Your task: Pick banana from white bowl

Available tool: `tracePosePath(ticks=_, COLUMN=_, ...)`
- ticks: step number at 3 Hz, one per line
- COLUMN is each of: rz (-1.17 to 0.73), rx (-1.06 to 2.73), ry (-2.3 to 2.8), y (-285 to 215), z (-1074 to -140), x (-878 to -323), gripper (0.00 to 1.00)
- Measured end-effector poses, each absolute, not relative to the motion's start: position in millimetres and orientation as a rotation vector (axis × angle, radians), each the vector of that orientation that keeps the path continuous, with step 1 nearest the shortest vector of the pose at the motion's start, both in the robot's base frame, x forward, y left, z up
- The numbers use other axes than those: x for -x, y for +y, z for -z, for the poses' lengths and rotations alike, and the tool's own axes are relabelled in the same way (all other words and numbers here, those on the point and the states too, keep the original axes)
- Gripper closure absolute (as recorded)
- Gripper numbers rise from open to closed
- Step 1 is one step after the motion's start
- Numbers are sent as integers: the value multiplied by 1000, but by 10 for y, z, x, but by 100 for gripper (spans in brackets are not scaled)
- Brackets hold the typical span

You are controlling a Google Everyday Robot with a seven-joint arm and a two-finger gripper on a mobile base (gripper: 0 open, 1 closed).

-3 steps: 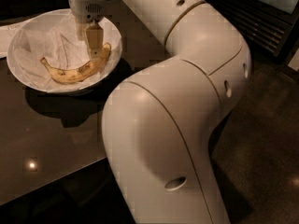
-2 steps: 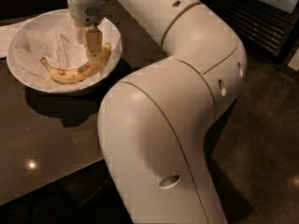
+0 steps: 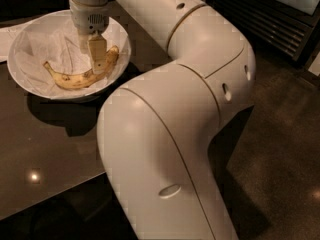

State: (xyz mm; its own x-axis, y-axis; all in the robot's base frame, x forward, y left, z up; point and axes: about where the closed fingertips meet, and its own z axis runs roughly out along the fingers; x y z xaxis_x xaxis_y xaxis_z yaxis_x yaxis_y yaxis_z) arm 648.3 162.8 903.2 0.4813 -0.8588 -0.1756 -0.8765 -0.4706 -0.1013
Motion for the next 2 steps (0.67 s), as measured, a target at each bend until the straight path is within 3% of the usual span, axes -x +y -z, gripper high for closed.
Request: tracePosePath(ticks=2, rz=-201, rx=2567, ry=1507, y=1684, z=-8884, x=-6492, gripper=39)
